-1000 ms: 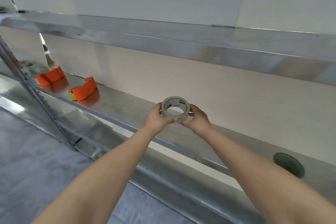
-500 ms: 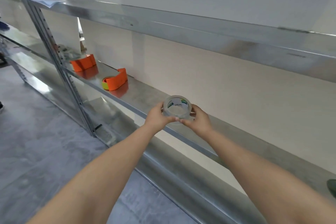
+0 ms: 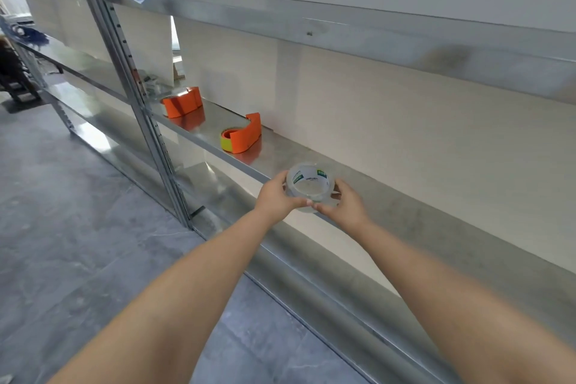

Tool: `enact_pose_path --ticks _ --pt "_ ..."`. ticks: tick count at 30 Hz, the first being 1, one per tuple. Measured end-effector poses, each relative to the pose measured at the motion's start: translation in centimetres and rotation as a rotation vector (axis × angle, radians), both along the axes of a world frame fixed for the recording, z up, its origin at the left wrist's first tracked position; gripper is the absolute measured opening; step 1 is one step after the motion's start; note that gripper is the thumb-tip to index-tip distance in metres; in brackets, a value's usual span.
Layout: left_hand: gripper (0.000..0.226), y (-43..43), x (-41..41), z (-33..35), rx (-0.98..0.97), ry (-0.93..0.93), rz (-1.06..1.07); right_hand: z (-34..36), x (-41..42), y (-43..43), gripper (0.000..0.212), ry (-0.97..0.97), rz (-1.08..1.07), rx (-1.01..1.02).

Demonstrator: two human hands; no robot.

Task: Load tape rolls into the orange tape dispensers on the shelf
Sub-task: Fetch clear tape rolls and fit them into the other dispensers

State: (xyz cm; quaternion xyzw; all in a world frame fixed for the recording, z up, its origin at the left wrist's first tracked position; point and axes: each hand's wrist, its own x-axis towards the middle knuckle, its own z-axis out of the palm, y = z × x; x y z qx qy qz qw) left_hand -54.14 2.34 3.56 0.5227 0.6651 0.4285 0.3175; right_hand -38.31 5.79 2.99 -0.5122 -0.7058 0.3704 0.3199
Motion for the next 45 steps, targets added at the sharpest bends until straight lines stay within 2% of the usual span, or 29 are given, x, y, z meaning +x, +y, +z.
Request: enact_pose_path --ticks 15,22,29,34,37,39,41,45 --pt "0.065 9.9 -9.4 -0.7 -0.091 0.08 -0.075 -1.8 -10.1 9.5 0.062 -0.051 -0.082 -0.008" --pt "0.08 14.8 -13.5 -2.1 -0.171 0.138 -0.147 -3.4 -13.9 12.4 0.066 -0.06 -0.161 -0.07" --pt "0.079 17.8 -15.7 -3.9 -0.2 0.143 -0.269 -4.9 -16.0 13.4 0.065 -0.049 -0.272 -0.143" --pt "0.08 19.3 -17.6 -5.9 -0.159 0.155 -0.37 -6.0 -18.2 13.4 0.067 -0.042 -0.407 -0.162" --pt "0.077 19.6 -18.3 -6.2 -0.119 0.175 -0.447 -6.0 -19.4 12.8 0.089 -0.075 -0.522 -0.176" --pt "0.086 19.9 -19.0 -5.5 -0.077 0.2 -0.487 -5.4 -20.7 12.5 0.1 -0.132 -0.602 -0.143" --pt "0.09 20.5 -20.5 -4.1 -0.029 0.21 -0.527 -4.2 -22.3 12.8 0.097 -0.201 -0.618 -0.043" --pt "0.084 22.9 -25.4 -1.5 0.13 0.253 -0.601 -1.7 -26.6 14.5 0.09 -0.262 -0.616 0.102"
